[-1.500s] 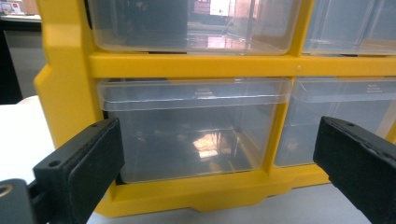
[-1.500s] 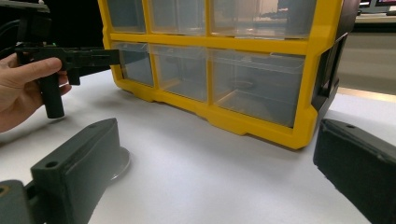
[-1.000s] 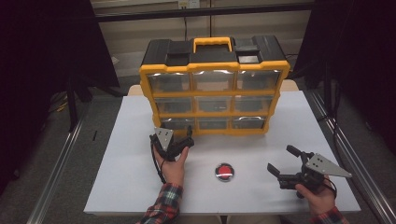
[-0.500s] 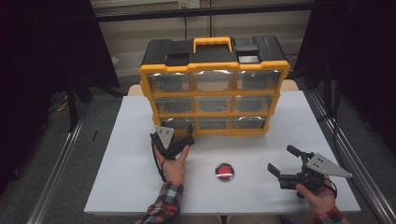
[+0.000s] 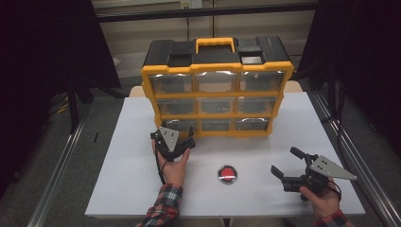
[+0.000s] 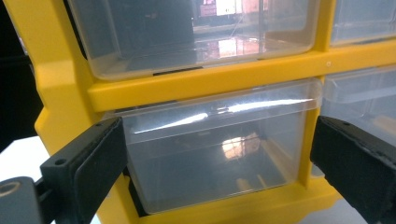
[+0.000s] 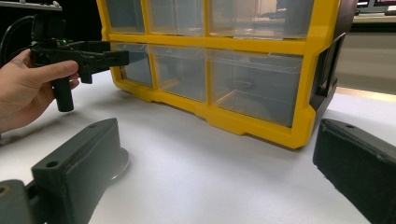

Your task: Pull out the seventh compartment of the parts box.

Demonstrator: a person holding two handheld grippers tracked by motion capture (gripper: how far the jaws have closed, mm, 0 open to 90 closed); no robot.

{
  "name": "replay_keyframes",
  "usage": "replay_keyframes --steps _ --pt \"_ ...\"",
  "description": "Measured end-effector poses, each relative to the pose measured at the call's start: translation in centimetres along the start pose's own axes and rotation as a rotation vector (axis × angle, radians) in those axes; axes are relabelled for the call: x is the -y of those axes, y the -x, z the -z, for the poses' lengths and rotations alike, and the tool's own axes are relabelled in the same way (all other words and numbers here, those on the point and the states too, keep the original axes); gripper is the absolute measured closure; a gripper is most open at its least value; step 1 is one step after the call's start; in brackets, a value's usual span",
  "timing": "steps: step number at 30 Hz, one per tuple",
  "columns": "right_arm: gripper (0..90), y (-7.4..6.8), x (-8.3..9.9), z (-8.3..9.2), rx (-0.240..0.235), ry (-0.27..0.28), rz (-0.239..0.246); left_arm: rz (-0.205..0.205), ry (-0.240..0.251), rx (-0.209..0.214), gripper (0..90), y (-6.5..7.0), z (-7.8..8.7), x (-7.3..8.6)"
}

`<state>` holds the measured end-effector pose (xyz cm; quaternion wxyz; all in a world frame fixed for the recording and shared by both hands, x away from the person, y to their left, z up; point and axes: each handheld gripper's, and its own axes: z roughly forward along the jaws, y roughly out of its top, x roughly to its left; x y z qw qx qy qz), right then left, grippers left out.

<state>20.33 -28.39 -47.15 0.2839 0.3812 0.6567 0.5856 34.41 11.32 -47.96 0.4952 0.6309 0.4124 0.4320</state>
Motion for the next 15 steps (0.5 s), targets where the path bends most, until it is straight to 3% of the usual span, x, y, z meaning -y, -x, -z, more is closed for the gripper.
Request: replay_keyframes --steps 5,15 --pt "0.8 -0.05 -0.02 -0.01 0.005 0.002 -0.001 -0.092 -0.004 -0.003 5.4 0.13 0.16 -0.26" --pt "0.8 -0.05 -0.04 0.00 0.003 0.004 0.000 -0.271 0.035 -0.013 6.6 0.54 0.32 -0.62"
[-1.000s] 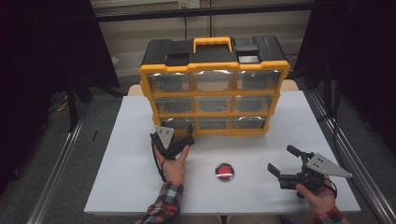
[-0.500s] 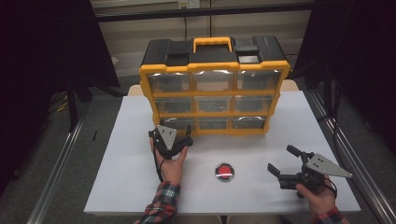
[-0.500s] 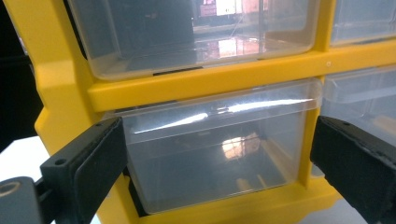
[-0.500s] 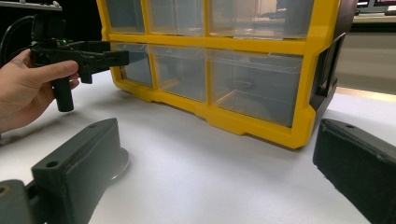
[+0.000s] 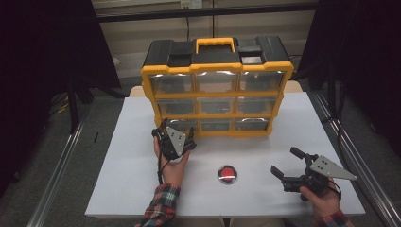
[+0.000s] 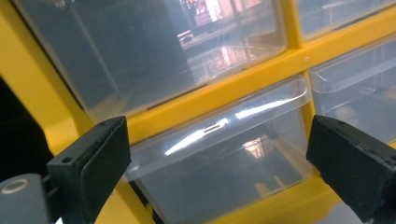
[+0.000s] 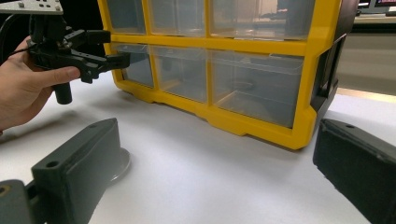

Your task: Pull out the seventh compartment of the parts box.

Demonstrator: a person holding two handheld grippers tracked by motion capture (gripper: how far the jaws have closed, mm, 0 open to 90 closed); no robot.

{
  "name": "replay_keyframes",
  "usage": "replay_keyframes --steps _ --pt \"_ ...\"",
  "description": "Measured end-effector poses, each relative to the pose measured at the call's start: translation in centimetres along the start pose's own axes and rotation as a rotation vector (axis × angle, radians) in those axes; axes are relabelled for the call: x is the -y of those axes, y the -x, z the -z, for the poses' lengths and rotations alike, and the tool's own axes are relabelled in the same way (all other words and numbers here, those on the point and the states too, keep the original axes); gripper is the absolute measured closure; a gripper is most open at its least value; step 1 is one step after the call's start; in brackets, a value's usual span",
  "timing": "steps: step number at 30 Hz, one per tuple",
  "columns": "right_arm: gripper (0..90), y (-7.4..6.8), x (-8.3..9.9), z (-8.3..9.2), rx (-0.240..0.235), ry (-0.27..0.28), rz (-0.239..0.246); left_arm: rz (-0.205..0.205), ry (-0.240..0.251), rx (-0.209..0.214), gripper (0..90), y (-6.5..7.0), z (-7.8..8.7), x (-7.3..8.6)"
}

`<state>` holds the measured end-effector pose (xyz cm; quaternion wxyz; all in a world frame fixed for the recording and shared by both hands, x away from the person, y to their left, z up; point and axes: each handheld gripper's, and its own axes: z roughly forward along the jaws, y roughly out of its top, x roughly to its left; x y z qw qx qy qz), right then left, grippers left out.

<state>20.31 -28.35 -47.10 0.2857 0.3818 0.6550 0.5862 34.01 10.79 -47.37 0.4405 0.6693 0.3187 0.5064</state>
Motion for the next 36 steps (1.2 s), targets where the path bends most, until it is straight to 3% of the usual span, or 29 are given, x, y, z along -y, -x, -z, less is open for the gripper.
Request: replay_keyframes --steps 5,8,9,11,17,18,20,29,34,36 --pt "0.8 0.00 0.00 0.00 -0.001 0.000 0.000 -0.101 0.022 -0.017 9.4 0.28 0.12 -0.20" --pt "0.9 -0.01 0.00 -0.01 -0.001 0.000 0.000 -0.185 0.026 -0.028 11.6 0.26 0.19 -0.31" --pt "0.9 0.00 0.01 -0.01 0.000 0.000 -0.001 -0.185 0.029 -0.029 12.8 0.38 0.19 -0.27" --pt "0.9 0.01 0.00 0.00 0.000 0.000 -0.001 -0.255 0.039 -0.036 14.5 0.32 0.16 -0.38" --pt "0.9 0.03 0.01 -0.01 -0.005 -0.001 -0.001 -0.341 0.046 -0.048 19.3 0.29 0.13 -0.41" --pt "0.9 0.02 0.01 -0.02 -0.003 0.001 -0.002 -0.376 0.056 -0.059 19.7 0.26 0.13 -0.49" --pt "0.9 0.01 0.00 -0.01 -0.003 0.001 -0.004 -0.408 0.065 -0.061 22.3 0.29 0.15 -0.54" --pt "1.0 0.01 0.01 -0.02 -0.003 0.001 -0.003 -0.508 0.068 -0.031 33.3 0.23 -0.05 -0.34" --pt "1.1 0.03 0.00 -0.01 -0.002 0.001 -0.003 -0.547 0.068 -0.034 37.7 0.15 -0.18 -0.20" --pt "1.1 0.03 0.00 0.00 -0.001 0.001 -0.002 -0.541 0.071 -0.023 40.7 0.08 -0.23 -0.11"
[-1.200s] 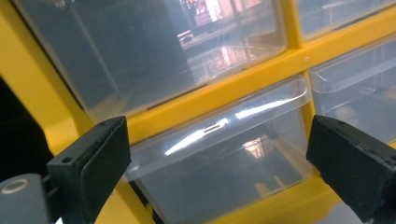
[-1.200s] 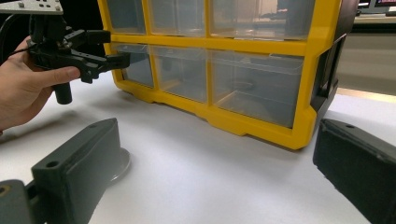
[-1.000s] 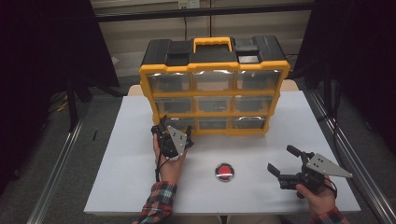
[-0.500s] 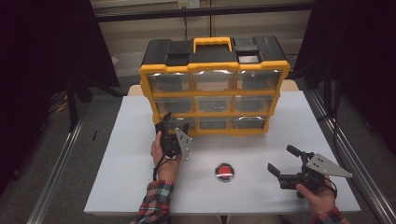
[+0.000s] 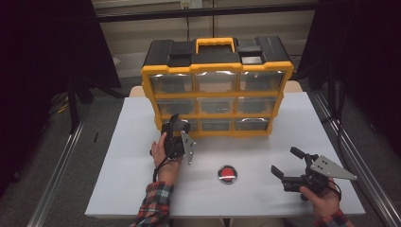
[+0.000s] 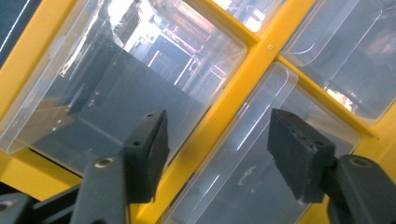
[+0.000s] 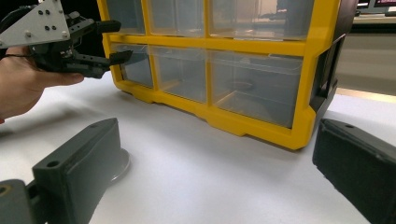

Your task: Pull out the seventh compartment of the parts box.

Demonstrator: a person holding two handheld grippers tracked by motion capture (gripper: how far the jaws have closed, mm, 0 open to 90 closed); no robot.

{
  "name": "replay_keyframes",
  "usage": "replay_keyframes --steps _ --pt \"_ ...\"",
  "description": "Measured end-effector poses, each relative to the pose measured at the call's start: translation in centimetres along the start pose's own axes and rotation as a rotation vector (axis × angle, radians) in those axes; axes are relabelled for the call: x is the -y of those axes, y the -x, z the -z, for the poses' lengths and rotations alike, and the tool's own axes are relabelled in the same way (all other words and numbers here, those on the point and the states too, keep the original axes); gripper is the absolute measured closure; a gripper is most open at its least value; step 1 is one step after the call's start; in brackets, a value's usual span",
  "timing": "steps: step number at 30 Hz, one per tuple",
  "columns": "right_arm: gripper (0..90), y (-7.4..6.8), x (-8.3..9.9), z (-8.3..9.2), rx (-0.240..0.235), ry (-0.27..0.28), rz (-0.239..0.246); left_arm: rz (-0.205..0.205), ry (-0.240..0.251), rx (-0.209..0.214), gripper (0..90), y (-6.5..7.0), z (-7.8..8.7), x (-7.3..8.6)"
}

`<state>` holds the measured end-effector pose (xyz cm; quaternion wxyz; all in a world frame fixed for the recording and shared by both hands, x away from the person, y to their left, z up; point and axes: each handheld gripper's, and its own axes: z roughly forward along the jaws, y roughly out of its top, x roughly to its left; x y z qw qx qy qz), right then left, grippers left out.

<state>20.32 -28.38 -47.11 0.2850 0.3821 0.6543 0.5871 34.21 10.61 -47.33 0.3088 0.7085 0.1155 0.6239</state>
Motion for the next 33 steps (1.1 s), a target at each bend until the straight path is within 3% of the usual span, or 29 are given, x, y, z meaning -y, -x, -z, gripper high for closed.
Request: replay_keyframes --steps 3,4,10,20,24,33 --pt "1.1 0.00 -0.01 0.00 0.001 0.002 0.000 -0.024 0.001 0.003 41.5 -0.05 -0.05 0.05" --pt "1.1 0.00 -0.01 0.00 0.000 0.000 0.000 -0.052 0.001 0.003 41.9 -0.12 -0.05 0.01" --pt "1.2 -0.01 -0.01 -0.01 0.003 0.000 0.004 -0.096 0.018 0.017 43.2 -0.15 -0.13 0.01" --pt "1.2 -0.01 -0.01 0.01 0.002 0.001 0.005 -0.158 -0.016 0.022 44.2 0.13 -0.19 0.11" --pt "1.2 -0.01 0.00 0.00 0.002 -0.002 0.007 -0.149 -0.025 0.025 44.7 0.21 -0.34 0.41" --pt "1.2 0.00 -0.02 0.01 0.003 0.001 0.005 -0.164 -0.029 -0.011 51.3 0.31 -0.15 0.67"
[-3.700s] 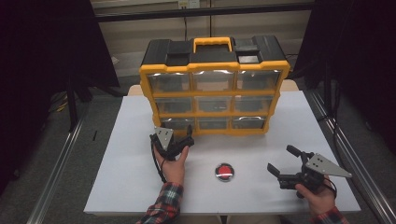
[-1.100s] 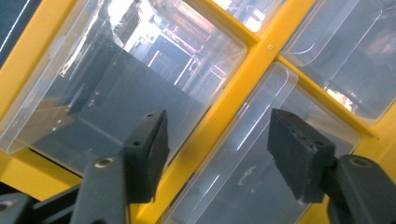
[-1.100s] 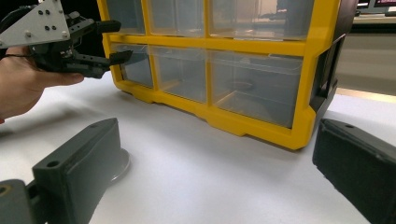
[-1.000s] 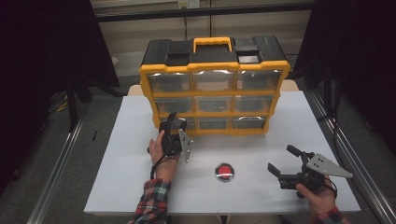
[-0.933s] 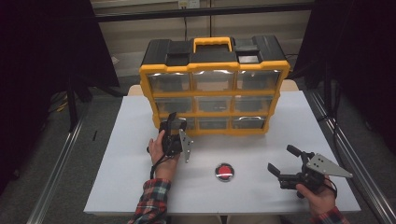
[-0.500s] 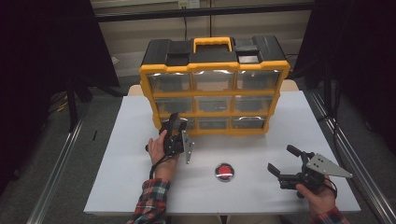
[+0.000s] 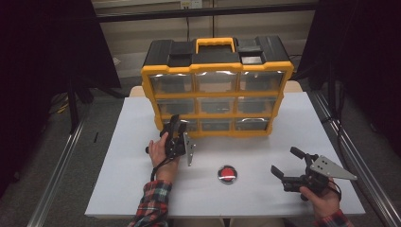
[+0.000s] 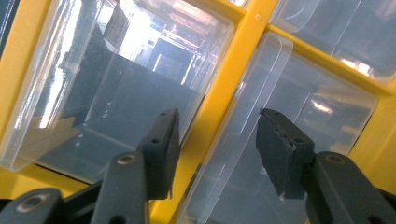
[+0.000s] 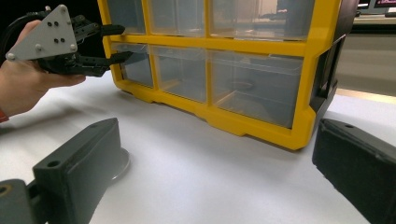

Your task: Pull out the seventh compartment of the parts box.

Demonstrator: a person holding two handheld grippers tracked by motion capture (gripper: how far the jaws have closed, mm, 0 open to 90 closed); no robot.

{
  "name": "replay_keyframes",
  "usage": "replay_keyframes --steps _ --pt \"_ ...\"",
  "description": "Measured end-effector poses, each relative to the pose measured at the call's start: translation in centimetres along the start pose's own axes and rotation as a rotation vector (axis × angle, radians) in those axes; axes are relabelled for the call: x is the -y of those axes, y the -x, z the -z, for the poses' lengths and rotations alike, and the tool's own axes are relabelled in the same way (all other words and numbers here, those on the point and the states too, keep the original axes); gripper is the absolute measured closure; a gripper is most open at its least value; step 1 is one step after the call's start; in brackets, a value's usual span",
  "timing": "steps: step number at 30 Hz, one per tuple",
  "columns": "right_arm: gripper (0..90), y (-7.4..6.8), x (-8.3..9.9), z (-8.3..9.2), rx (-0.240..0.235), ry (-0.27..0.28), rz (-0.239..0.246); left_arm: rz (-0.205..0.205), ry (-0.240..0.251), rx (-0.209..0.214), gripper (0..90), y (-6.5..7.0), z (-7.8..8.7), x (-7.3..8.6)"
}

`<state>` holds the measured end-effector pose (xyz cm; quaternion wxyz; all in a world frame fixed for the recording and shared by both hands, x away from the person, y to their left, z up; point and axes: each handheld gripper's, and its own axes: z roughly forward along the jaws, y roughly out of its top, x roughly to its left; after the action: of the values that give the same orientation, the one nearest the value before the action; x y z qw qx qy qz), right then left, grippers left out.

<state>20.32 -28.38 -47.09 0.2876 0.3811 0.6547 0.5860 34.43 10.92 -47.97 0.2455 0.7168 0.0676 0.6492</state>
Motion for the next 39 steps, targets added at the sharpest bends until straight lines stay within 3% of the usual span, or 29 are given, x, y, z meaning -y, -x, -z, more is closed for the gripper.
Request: replay_keyframes --steps 4,5,7,8,12,13,14,15,25,27,28,30,31,32,33,34,35,36,37,38,39 --pt "1.2 0.0 0.0 0.0 -0.002 0.002 0.003 -0.013 0.000 -0.011 53.8 0.0 0.1 -0.2" --pt "1.2 0.0 0.0 0.0 -0.002 0.003 0.003 -0.023 -0.001 0.004 53.9 0.0 0.2 -0.2" --pt "1.2 0.0 0.0 0.0 -0.002 0.003 0.003 -0.011 -0.015 -0.012 54.9 0.2 0.3 -0.3" --pt "1.2 0.0 0.0 0.0 -0.003 0.002 0.002 -0.028 -0.007 -0.014 55.5 0.0 0.4 -0.3" --pt "1.3 0.0 0.0 0.0 -0.001 0.004 0.003 -0.020 -0.008 0.010 59.2 0.2 0.6 -0.3" --pt "1.3 0.0 0.0 0.0 -0.002 0.005 0.004 -0.028 -0.010 -0.003 60.1 0.2 0.8 -0.4" --pt "1.3 0.0 0.0 0.0 -0.002 0.006 0.004 -0.037 0.008 0.010 60.9 0.1 0.8 -0.4" --pt "1.3 0.0 0.0 0.0 -0.006 0.003 0.006 -0.030 -0.013 0.012 62.2 0.2 1.0 -0.4" --pt "1.4 0.0 -0.1 0.0 -0.009 0.004 0.009 -0.037 -0.018 0.038 69.7 0.2 1.7 -0.5" --pt "1.3 0.0 -0.1 -0.1 -0.010 0.003 0.010 -0.138 -0.092 0.045 69.9 -0.4 2.3 -0.7" --pt "1.4 0.0 -0.1 -0.1 -0.009 0.004 0.011 -0.041 -0.016 0.037 69.9 0.2 1.9 -0.6" --pt "1.4 0.0 -0.1 0.0 -0.008 0.004 0.009 -0.031 -0.012 0.050 69.9 0.3 1.9 -0.6" --pt "1.4 0.0 -0.1 0.0 -0.009 0.005 0.010 -0.128 -0.087 0.042 69.9 -0.3 2.5 -0.8" --pt "1.4 0.0 -0.1 0.0 -0.009 0.005 0.009 -0.048 -0.018 0.045 69.9 0.2 2.1 -0.6" --pt "1.4 0.0 -0.1 0.0 -0.008 0.007 0.010 -0.033 -0.013 0.039 69.9 0.3 2.1 -0.7" --pt "1.4 0.0 -0.1 0.0 -0.009 0.006 0.009 -0.150 -0.096 0.045 69.9 -0.4 2.7 -0.9" --pt "1.4 0.0 -0.1 0.0 -0.011 0.006 0.009 -0.058 -0.020 0.051 70.0 0.2 2.3 -0.7" --pt "1.4 0.0 -0.1 0.0 -0.011 0.007 0.009 -0.002 0.017 0.047 70.0 0.5 2.1 -0.7" --pt "1.4 0.0 -0.1 -0.1 -0.010 0.007 0.010 -0.149 -0.092 0.048 70.0 -0.4 2.8 -1.0" --pt "1.4 0.0 -0.1 -0.1 -0.011 0.007 0.010 -0.042 -0.009 0.042 70.0 0.4 2.3 -0.8" --pt "1.4 0.0 -0.1 -0.1 -0.010 0.007 0.010 -0.060 -0.024 0.046 70.2 0.3 2.5 -0.8"
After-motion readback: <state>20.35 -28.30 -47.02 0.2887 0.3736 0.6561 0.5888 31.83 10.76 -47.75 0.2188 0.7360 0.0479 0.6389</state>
